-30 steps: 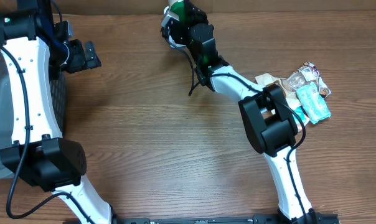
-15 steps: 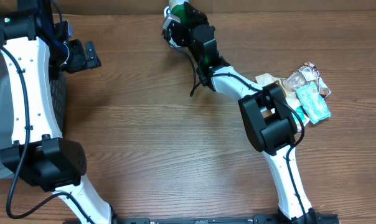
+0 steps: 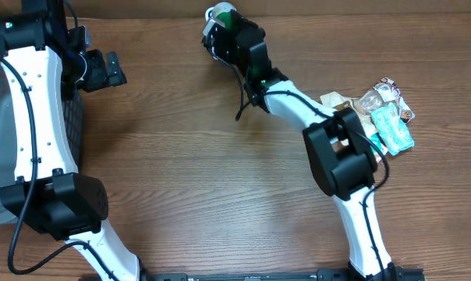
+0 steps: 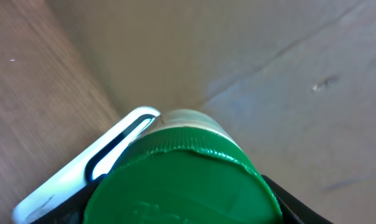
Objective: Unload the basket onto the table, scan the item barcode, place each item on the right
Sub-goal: 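Hold the green-lidded jar up in front of the scanner, then carry the jar right and lower it beside the scanned pile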
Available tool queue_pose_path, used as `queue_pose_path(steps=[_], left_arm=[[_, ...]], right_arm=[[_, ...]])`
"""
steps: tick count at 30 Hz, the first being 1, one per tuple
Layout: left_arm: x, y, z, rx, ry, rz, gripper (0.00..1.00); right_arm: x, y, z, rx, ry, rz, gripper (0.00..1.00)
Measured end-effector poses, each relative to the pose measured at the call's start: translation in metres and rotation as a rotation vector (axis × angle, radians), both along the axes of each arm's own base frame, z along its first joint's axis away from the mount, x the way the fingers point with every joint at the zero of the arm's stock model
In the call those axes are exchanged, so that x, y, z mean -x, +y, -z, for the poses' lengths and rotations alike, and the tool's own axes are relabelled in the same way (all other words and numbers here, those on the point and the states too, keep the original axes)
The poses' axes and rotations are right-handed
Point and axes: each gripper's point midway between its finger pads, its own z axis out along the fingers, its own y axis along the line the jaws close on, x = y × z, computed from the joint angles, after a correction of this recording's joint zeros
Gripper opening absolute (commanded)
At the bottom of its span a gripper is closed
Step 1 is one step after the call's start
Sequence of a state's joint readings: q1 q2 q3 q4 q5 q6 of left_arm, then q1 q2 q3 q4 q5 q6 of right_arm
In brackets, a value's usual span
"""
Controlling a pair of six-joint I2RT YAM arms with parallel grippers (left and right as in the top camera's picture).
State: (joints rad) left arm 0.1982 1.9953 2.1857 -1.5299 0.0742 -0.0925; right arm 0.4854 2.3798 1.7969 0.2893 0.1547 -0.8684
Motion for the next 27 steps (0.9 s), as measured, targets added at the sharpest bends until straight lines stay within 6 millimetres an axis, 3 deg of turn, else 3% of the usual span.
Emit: queue_pose_path(steps=[3,6,8,10,13,15,19,27], left_arm=[[0.0,0.0,0.0,0.0,0.0,0.0,0.99],[0.0,0.0,0.0,-0.001,-0.001,0.0,1.0],[0.0,0.0,0.0,-0.001,-0.001,0.0,0.99],[0.0,0.0,0.0,-0.001,-0.001,0.0,1.0],[0.0,0.0,0.0,-0.001,-0.001,0.0,0.99],[0.0,0.0,0.0,0.0,0.0,0.0,1.0],[0.0,0.0,0.0,-0.001,-0.001,0.0,1.0],[0.0,0.0,0.0,0.0,-0.001,0.0,1.0]], right_arm=[[0.017,-0.001,-0.029,-0.018,0.07,0.012,0.47],[0.045,-0.004,-0.072,-0.084,0.142,0.028,0.48],[0.073,-0.008,-0.106,-0.155,0.208,0.046,0.52],[0.106,-0.016,-0.127,-0.221,0.322,0.061,0.52],[0.154,-0.029,-0.134,-0.292,0.517,0.074,0.52],[0.183,-0.039,-0.124,-0.319,0.678,0.085,0.51],[0.226,-0.056,-0.079,-0.317,0.983,0.144,0.52],[0.276,-0.102,0.028,-0.186,1.286,0.364,0.52]])
